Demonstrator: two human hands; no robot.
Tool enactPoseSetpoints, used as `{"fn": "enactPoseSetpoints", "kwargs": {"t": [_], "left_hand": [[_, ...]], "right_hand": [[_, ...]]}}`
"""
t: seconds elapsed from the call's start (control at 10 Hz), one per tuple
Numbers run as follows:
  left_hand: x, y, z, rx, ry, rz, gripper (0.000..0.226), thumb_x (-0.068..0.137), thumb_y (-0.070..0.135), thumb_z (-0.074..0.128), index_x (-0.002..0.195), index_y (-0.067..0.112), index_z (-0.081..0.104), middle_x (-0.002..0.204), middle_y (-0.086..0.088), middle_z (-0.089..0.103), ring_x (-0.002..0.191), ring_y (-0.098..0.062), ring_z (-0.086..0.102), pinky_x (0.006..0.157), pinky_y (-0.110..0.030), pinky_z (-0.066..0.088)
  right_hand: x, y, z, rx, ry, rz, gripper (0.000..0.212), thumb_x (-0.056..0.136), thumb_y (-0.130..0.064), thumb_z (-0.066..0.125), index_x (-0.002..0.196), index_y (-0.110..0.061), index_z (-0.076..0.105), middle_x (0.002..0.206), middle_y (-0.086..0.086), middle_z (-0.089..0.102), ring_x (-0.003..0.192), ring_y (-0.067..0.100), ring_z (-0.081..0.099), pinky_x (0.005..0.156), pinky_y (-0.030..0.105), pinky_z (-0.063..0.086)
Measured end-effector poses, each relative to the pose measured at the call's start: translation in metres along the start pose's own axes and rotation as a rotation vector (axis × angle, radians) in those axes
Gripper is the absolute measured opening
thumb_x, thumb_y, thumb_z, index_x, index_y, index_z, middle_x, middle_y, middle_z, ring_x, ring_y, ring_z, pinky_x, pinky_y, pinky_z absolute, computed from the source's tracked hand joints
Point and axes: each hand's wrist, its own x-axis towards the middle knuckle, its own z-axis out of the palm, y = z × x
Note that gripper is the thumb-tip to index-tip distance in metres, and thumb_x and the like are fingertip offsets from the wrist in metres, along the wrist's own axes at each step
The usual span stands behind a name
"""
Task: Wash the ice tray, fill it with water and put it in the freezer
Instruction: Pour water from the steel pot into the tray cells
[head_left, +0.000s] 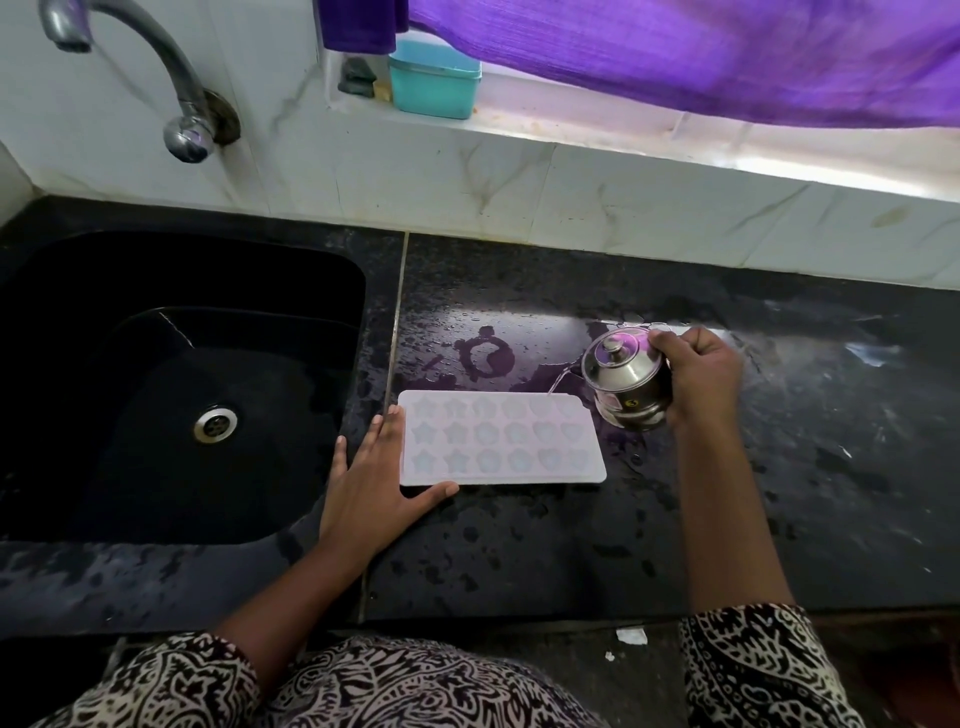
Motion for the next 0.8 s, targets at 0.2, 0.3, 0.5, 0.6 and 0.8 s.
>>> {"fn": "enactPoseSetpoints", "kwargs": {"t": [0.2, 0.3, 0.5, 0.6, 0.8], "left_hand": [[0.0, 0.001, -0.001, -0.009, 0.005, -0.002, 0.115, 0.07, 0.09, 0.028, 0.155, 0.019, -0.001, 0.163, 0.004, 0.01, 0.149, -0.009, 0.004, 0.119, -0.044, -0.002], [-0.001, 0.001, -0.002, -0.009, 0.011, -0.003, 0.115, 0.07, 0.09, 0.029, 0.155, 0.018, 0.001, 0.163, 0.004, 0.011, 0.149, -0.009, 0.005, 0.119, -0.044, -0.001], [-0.002, 0.002, -0.003, -0.018, 0.012, 0.001, 0.114, 0.071, 0.088, 0.03, 0.155, 0.017, 0.001, 0.163, 0.004, 0.01, 0.149, -0.009, 0.005, 0.119, -0.044, -0.001], [-0.001, 0.002, -0.003, -0.023, 0.016, 0.002, 0.114, 0.071, 0.088, 0.031, 0.156, 0.017, 0.002, 0.163, 0.003, 0.011, 0.149, -0.01, 0.006, 0.119, -0.045, -0.001], [-0.002, 0.003, -0.004, -0.027, 0.011, -0.001, 0.114, 0.071, 0.088, 0.032, 0.155, 0.017, 0.002, 0.163, 0.004, 0.01, 0.149, -0.01, 0.006, 0.119, -0.045, -0.001]], "right_hand": [[0.001, 0.002, 0.0, 0.092, 0.015, 0.066, 0.031, 0.078, -0.006, 0.067, 0.057, -0.016, 0.047, 0.05, -0.005, 0.052, 0.048, 0.008, 0.047, 0.048, 0.019, 0.043], [0.001, 0.004, -0.003, 0.215, 0.022, 0.135, 0.032, 0.08, -0.004, 0.066, 0.057, -0.017, 0.046, 0.048, -0.006, 0.056, 0.047, 0.008, 0.051, 0.048, 0.019, 0.045], [-0.002, 0.006, -0.006, 0.238, 0.023, 0.156, 0.032, 0.081, -0.003, 0.064, 0.058, -0.016, 0.046, 0.045, -0.008, 0.055, 0.044, 0.006, 0.05, 0.045, 0.018, 0.043], [-0.003, 0.008, -0.005, 0.148, 0.017, 0.128, 0.033, 0.079, -0.004, 0.066, 0.057, -0.017, 0.045, 0.052, -0.003, 0.053, 0.049, 0.009, 0.048, 0.05, 0.021, 0.045], [-0.003, 0.012, 0.0, -0.018, 0.005, 0.054, 0.032, 0.077, -0.01, 0.068, 0.059, -0.018, 0.043, 0.059, 0.001, 0.049, 0.054, 0.011, 0.045, 0.054, 0.025, 0.042]]}}
